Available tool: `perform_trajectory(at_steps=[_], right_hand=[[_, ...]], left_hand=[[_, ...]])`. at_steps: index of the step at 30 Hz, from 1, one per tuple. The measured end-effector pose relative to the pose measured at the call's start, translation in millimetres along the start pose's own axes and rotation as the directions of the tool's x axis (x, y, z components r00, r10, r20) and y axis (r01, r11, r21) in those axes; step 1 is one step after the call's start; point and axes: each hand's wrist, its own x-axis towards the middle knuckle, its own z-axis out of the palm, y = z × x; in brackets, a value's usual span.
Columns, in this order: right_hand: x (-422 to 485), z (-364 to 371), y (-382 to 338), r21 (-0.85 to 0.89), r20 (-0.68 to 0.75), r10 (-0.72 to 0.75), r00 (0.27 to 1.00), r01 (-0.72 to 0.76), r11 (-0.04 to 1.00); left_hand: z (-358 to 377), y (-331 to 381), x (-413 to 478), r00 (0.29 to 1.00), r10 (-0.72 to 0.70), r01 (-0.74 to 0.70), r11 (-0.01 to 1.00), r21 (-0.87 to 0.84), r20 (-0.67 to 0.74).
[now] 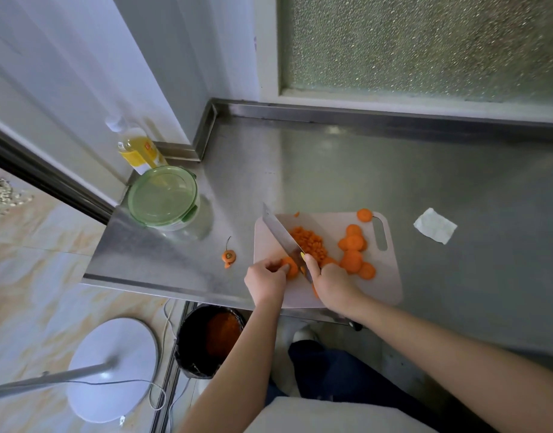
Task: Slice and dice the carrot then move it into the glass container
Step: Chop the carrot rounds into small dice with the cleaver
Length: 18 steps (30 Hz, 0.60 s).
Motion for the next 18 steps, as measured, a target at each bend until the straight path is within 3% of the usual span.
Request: perform_trajectory(at_steps=[5, 11, 15, 18], right_hand=[[-1, 9, 6, 0.146, 0.010, 0.034, 0.999, -0.035, 0.989], [2, 13, 5, 0.016, -0.067, -0.077, 0.995, 0.078, 0.997], [12, 10, 12, 0.212, 0.061, 0.032, 0.998, -0.044, 0.976], [14, 5, 8, 0.208, 0.086, 0.070, 0.994, -0.087, 0.974]], left_hand=[[0, 0, 1, 1.000, 0.000, 0.000, 1.000, -0.009, 0.008], [-1, 1, -1, 1.000, 0.011, -0.012, 1.000, 0.003, 0.017], [-2, 0, -1, 0.999, 0.019, -0.020, 1.000, 0.016, 0.028], [-3, 0, 2, 0.999, 0.016, -0.017, 1.000, 0.016, 0.038]])
